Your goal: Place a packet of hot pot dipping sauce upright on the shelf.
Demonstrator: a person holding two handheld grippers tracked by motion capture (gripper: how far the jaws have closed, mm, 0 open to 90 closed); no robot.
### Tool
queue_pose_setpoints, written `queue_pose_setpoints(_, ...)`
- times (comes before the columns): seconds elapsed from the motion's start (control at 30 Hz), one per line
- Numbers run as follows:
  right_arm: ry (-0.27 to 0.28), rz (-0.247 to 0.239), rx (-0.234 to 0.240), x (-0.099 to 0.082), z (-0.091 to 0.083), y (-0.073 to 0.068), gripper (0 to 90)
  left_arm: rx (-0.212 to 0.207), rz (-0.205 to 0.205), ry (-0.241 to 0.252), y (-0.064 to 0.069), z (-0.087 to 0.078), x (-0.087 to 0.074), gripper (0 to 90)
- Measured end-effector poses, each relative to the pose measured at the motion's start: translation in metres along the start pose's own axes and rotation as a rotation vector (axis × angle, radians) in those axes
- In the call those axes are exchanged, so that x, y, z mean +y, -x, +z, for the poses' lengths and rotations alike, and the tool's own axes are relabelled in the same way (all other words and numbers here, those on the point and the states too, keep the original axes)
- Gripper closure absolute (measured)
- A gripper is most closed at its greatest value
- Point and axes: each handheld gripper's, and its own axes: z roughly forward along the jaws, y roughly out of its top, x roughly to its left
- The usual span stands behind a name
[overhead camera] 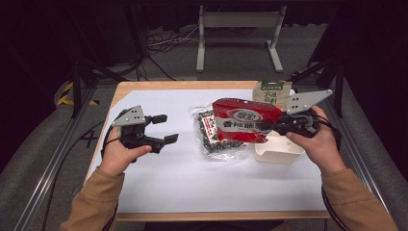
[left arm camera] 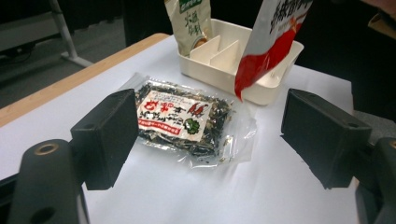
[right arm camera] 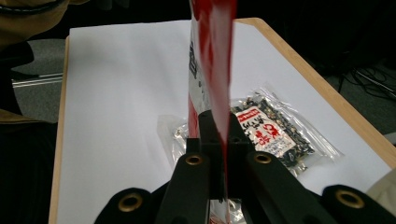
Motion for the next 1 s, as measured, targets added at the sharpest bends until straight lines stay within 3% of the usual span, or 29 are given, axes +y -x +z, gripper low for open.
queue_pose_setpoints(0.17,0.001,0.014,-0.029,-0.003,-0.006,0.011,89.5,0.009,-0.001,-0.015,-0.003,0.003,-0.003,18.0)
queue_pose_setpoints(0.2,0.002,0.016,-0.037,-0.003,-0.007,0.014,89.5,0.005,-0.018,-0.015,-0.003,0.003,-0.004,17.9)
queue_pose_setpoints(0.43,0.002,0.024,-0.080,-0.006,-0.018,0.030,89.4,0.009,-0.035,-0.034,-0.009,0.006,-0.010,17.2)
queue_pose_setpoints(1.0,-0.003,0.039,-0.153,-0.010,-0.036,0.058,89.4,0.032,-0.069,-0.069,-0.019,0.016,-0.021,11.5)
